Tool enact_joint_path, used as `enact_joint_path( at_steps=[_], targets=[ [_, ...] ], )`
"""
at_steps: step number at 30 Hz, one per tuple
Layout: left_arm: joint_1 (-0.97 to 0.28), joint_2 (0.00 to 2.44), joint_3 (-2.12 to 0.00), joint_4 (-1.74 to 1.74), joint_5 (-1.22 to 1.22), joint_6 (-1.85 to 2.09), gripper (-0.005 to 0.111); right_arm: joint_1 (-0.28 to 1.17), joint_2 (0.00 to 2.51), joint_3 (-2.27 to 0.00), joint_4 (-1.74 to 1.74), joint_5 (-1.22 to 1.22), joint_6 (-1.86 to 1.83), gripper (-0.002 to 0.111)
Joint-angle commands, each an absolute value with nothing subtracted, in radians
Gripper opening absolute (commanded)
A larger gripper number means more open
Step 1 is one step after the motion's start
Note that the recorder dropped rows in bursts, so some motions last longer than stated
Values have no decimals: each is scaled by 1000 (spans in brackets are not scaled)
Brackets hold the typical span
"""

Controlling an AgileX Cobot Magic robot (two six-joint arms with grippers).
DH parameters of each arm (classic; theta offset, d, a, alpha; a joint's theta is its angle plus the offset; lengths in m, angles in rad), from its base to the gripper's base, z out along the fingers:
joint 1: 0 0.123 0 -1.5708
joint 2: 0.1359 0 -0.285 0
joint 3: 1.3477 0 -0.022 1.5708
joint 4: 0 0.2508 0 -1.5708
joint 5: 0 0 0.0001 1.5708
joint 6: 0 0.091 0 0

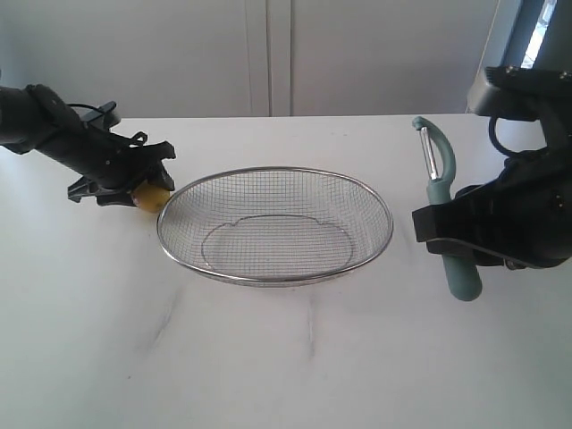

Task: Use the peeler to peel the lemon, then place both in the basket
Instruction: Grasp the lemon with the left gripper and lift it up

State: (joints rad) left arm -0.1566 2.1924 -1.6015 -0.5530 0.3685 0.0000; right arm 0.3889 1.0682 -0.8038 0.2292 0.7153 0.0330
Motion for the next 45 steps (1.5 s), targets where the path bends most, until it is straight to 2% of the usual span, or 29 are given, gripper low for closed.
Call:
enact_joint_path(
  at_steps=[1,12,19,24,30,37,39,45],
  targets=[
    [-116,2129,-1596,-512,448,19,0,389,1060,-804,227,700,21,0],
    [-82,1856,-1596,-533,734,461,0,389,1060,-804,227,700,21,0],
    [-82,1707,-1570,-832,1001,919,0,389,1060,-804,227,700,21,0],
    [-82,1555,-1423,-1059,1015,1213,0,389,1060,-804,227,700,21,0],
    [-82,1386,-1210,-1128,1028,1414,0,389,1060,-804,227,700,21,0],
    [-82,1211,-1032,-1165,1052,1526,0,389,1060,-804,227,700,21,0],
    [-82,1173,-994,-1174,1123,1566,0,389,1060,-804,227,700,21,0],
    [-82,1096,-936,-1237,1192,1601,0,389,1060,-804,227,700,21,0]
  ],
)
